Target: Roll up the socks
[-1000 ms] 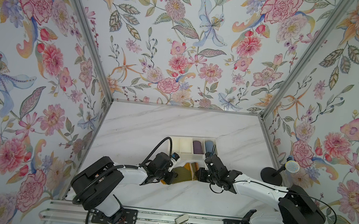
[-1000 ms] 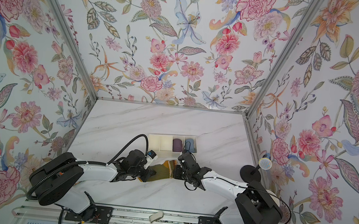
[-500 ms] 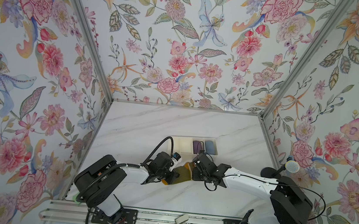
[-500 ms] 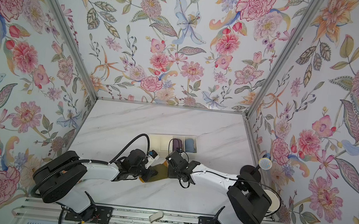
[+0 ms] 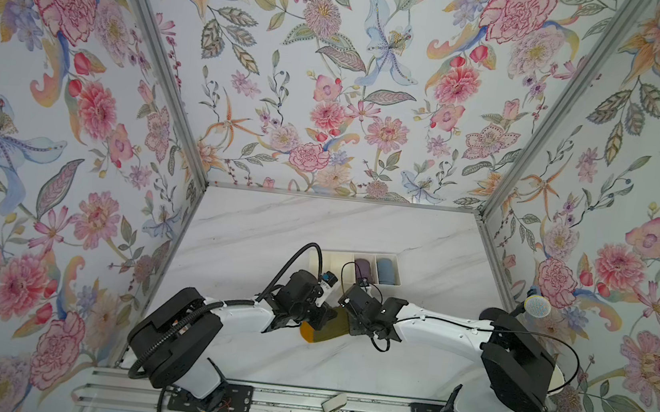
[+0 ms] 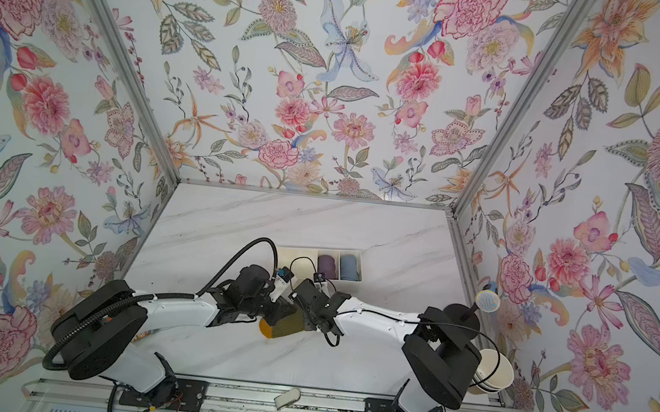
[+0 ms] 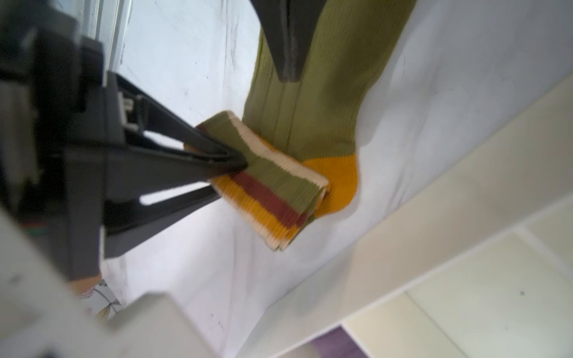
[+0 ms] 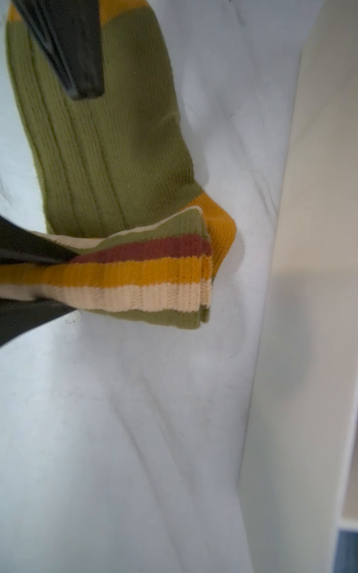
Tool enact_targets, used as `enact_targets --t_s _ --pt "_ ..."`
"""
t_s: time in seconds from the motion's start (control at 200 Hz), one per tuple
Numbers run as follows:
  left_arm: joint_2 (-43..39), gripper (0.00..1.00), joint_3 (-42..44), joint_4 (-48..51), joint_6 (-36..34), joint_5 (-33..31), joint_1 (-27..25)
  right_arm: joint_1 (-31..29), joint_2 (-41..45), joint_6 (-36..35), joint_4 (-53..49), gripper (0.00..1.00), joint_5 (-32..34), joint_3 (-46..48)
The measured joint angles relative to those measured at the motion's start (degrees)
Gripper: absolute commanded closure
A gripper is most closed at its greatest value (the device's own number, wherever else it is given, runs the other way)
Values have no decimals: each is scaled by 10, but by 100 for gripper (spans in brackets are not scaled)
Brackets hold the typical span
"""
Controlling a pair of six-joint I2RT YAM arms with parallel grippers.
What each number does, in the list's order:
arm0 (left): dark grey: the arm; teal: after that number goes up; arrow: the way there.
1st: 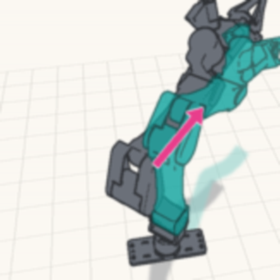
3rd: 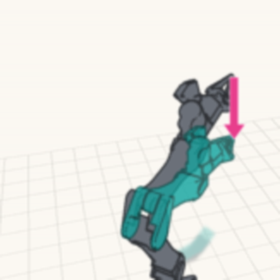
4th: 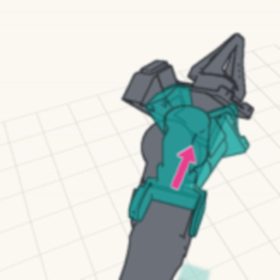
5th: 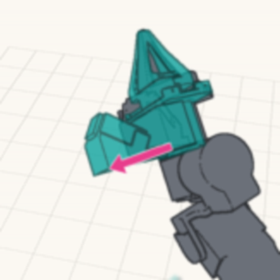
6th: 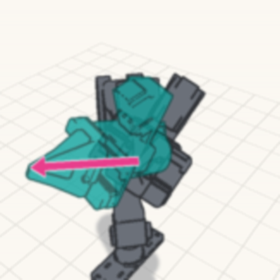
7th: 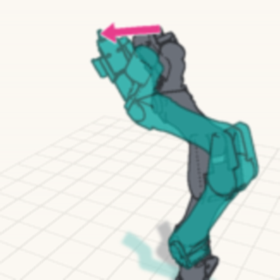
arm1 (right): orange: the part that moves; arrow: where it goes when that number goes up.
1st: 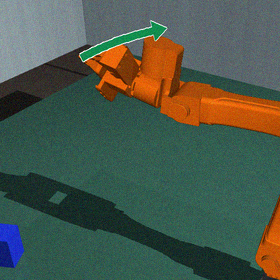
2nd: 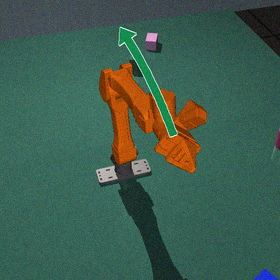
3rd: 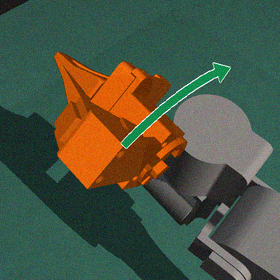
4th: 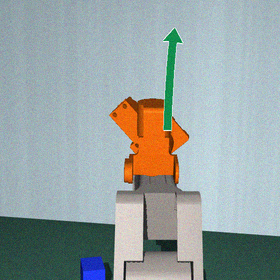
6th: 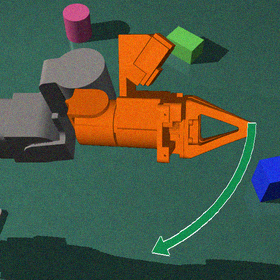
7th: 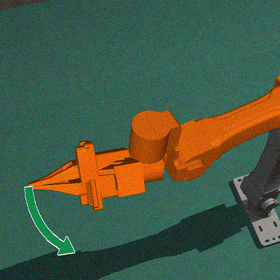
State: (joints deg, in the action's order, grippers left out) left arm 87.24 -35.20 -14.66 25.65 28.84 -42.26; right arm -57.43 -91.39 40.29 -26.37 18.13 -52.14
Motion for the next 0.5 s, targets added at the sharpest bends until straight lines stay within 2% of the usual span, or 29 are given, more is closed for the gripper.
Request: enact_targets --t_s 0.28,0.5 --pt "78 100 -27 -52 21 30 0 -2 0 0 1 81 1 0" --pt "91 100 -27 -74 31 40 0 -2 0 -7 9 81 -4 0"
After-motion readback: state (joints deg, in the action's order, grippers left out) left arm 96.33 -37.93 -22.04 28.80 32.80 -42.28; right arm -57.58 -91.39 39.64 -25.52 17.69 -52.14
